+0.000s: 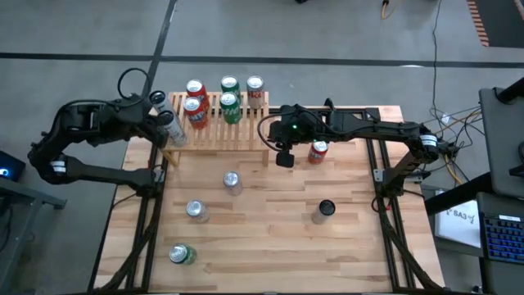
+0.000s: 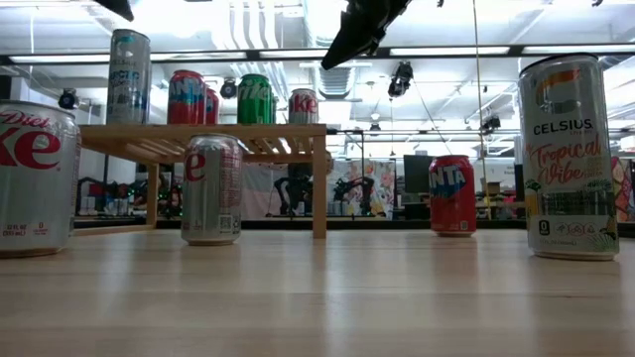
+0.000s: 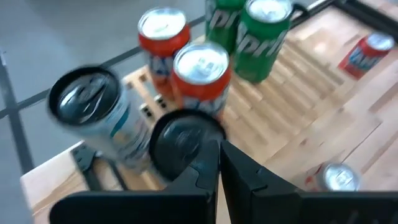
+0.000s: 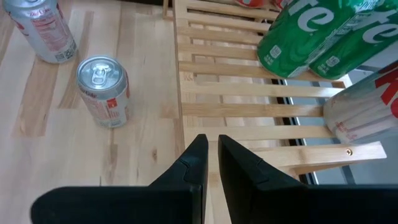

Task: Place canned beverage on shelf
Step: Put the top white/blue soda can on the shelf aligned with the other white/blue soda can

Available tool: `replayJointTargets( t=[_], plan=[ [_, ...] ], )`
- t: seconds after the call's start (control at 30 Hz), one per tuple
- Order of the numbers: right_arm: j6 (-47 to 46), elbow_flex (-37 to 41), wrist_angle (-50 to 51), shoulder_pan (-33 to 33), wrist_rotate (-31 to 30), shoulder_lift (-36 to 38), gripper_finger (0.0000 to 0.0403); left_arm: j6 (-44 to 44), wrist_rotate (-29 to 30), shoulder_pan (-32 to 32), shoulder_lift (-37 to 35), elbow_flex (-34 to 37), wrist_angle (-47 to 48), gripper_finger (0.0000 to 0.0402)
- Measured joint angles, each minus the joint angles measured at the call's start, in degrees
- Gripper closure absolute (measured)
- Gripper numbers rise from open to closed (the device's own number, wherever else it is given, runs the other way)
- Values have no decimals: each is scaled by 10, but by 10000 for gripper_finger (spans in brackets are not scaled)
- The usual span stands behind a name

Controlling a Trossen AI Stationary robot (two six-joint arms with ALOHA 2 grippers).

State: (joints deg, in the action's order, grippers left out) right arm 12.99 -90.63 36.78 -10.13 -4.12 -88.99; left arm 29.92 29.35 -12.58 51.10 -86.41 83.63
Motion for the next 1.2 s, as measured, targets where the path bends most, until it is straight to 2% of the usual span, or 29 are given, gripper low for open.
replayJointTargets(
  t=[0.23, 0.5, 0.57, 0.7, 1.2],
  plan=[
    [6, 0, -14, 0, 0, 0, 376, -18, -13, 2, 38, 0, -41, 401],
    [13, 0, -16, 0, 0, 0, 376, -14, -12, 2, 83, 0, -20, 401],
    [14, 0, -16, 0, 0, 0, 376, 0, 5, 2, 90, 0, -1, 401],
    [16, 0, -17, 0, 0, 0, 376, 23, 28, 2, 94, 0, 32, 401],
    [16, 0, -17, 0, 0, 0, 376, 42, 25, 2, 92, 0, 64, 401]
  ],
)
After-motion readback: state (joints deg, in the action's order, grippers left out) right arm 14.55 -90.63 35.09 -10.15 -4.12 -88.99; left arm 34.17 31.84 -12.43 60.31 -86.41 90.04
